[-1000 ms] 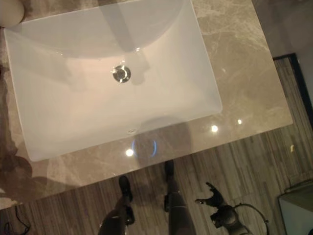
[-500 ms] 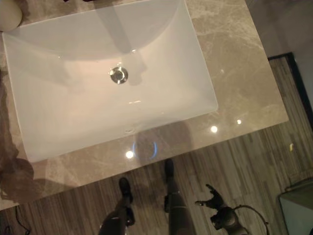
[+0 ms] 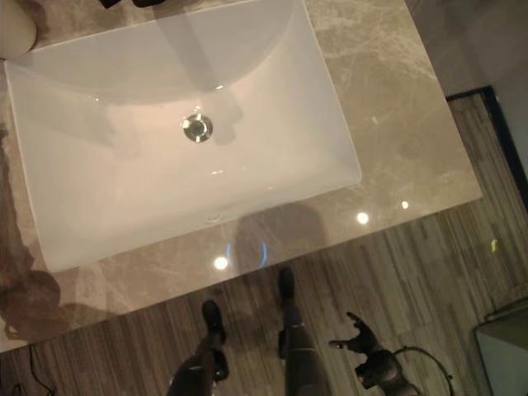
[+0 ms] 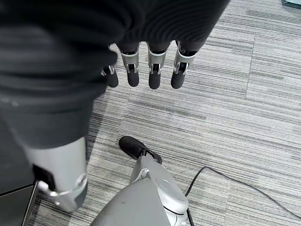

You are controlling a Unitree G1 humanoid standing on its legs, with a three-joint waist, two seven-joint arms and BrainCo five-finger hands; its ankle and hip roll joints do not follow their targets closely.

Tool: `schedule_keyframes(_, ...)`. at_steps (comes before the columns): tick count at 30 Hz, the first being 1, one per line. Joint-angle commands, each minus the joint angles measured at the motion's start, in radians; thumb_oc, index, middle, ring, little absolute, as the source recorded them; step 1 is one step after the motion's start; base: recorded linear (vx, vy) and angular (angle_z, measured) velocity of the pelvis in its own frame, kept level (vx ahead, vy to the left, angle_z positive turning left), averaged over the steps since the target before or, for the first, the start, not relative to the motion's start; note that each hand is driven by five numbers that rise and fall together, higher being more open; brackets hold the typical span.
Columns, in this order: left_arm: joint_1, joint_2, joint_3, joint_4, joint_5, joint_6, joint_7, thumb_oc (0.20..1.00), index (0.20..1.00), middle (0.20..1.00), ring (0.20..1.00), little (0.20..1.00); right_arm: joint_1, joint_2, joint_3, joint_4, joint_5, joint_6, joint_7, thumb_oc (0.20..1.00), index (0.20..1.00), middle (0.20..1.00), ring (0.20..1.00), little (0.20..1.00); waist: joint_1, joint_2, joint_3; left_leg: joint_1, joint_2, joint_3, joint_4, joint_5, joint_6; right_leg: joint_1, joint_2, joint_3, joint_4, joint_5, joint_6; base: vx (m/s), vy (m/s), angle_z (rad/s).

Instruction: Put brush and paste in cup on sink, flatten towel.

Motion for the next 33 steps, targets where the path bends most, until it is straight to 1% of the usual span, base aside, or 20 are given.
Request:
schedule_keyframes(1, 0.056, -0.014, -0.064, 0.114, 0.092, 0.043, 0.001, 0.200, 0.200, 0.200, 0.200, 0.200, 0.008, -0.029, -0.011, 0.007, 0.001, 0.006, 0.004, 1.000, 1.000, 1.000, 1.000, 1.000, -0.022, 0.007, 0.068, -0.074, -0.039, -0.065, 0.092, 0.011, 0.034, 0.109, 0.014, 0.003, -0.001, -0.048, 0.037, 0.00, 0.000, 0.00)
schedule_keyframes(8, 0.011, -0.043, -0.115, 0.048, 0.094, 0.031, 0.000, 0.200, 0.200, 0.200, 0.200, 0.200, 0.011, -0.030, -0.011, 0.011, 0.009, 0.009, 0.004, 1.000, 1.000, 1.000, 1.000, 1.000, -0.026, 0.013, 0.068, -0.072, -0.037, -0.061, 0.085, 0.018, 0.032, 0.103, 0.018, 0.008, -0.001, -0.047, 0.035, 0.00, 0.000, 0.00)
schedule_keyframes(14, 0.013, -0.063, -0.121, 0.012, 0.089, 0.024, -0.010, 0.200, 0.200, 0.200, 0.200, 0.200, 0.016, -0.029, -0.017, 0.022, 0.007, 0.011, 0.000, 1.000, 1.000, 1.000, 1.000, 1.000, -0.026, 0.014, 0.067, -0.070, -0.034, -0.058, 0.086, 0.018, 0.030, 0.102, 0.019, 0.010, -0.001, -0.047, 0.033, 0.00, 0.000, 0.00)
schedule_keyframes(17, 0.011, -0.072, -0.127, 0.012, 0.086, 0.023, -0.012, 0.200, 0.200, 0.200, 0.200, 0.200, 0.017, -0.030, -0.021, 0.025, 0.008, 0.009, -0.004, 1.000, 1.000, 1.000, 1.000, 1.000, -0.028, 0.019, 0.062, -0.073, -0.035, -0.059, 0.086, 0.018, 0.030, 0.099, 0.020, 0.011, -0.001, -0.047, 0.031, 0.00, 0.000, 0.00)
schedule_keyframes(25, -0.015, -0.103, -0.146, 0.021, 0.080, 0.021, -0.006, 0.200, 0.200, 0.200, 0.200, 0.200, 0.022, -0.029, -0.021, 0.017, 0.012, 0.002, -0.007, 1.000, 1.000, 1.000, 1.000, 1.000, -0.038, 0.016, 0.061, -0.086, -0.035, -0.059, 0.088, 0.020, 0.030, 0.088, 0.021, 0.011, -0.001, -0.045, 0.031, 0.00, 0.000, 0.00)
schedule_keyframes(27, -0.047, -0.125, -0.160, 0.035, 0.074, 0.025, -0.002, 0.200, 0.200, 0.200, 0.200, 0.200, 0.023, -0.028, -0.013, 0.020, 0.008, 0.002, -0.007, 1.000, 1.000, 1.000, 1.000, 1.000, -0.043, 0.015, 0.065, -0.091, -0.034, -0.059, 0.090, 0.022, 0.030, 0.083, 0.021, 0.009, -0.001, -0.043, 0.030, 0.00, 0.000, 0.00)
schedule_keyframes(33, -0.103, -0.156, -0.196, 0.066, 0.068, 0.026, 0.002, 0.200, 0.200, 0.200, 0.200, 0.200, 0.024, -0.022, -0.005, 0.023, 0.016, 0.001, -0.008, 1.000, 1.000, 1.000, 1.000, 1.000, -0.049, 0.013, 0.067, -0.095, -0.034, -0.061, 0.089, 0.022, 0.030, 0.079, 0.019, 0.009, -0.001, -0.041, 0.031, 0.00, -0.002, 0.01)
